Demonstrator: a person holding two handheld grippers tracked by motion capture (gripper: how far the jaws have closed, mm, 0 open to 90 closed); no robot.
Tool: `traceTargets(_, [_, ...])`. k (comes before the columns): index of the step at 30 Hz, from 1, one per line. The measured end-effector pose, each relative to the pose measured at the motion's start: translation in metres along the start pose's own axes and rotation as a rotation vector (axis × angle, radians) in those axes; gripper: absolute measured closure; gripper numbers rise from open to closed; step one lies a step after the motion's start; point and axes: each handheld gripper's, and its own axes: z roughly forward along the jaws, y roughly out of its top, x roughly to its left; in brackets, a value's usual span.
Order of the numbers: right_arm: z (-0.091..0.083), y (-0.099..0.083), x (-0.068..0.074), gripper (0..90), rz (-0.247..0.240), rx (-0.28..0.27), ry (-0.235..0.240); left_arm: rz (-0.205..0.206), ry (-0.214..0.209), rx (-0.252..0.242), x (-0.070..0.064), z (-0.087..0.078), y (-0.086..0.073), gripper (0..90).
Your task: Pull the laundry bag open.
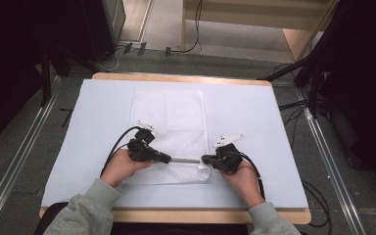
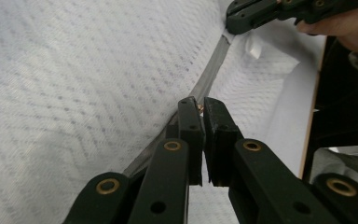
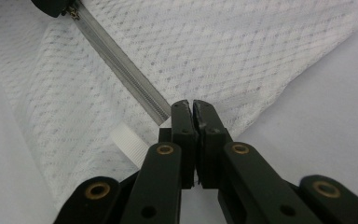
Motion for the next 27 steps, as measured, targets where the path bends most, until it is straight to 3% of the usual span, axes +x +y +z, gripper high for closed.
traceTargets(27, [0.001, 0.002, -0.002, 89.7, -0.018, 0.012, 0.02, -0.046, 0.012, -0.019, 0.008, -0.021, -0.017, 88.1])
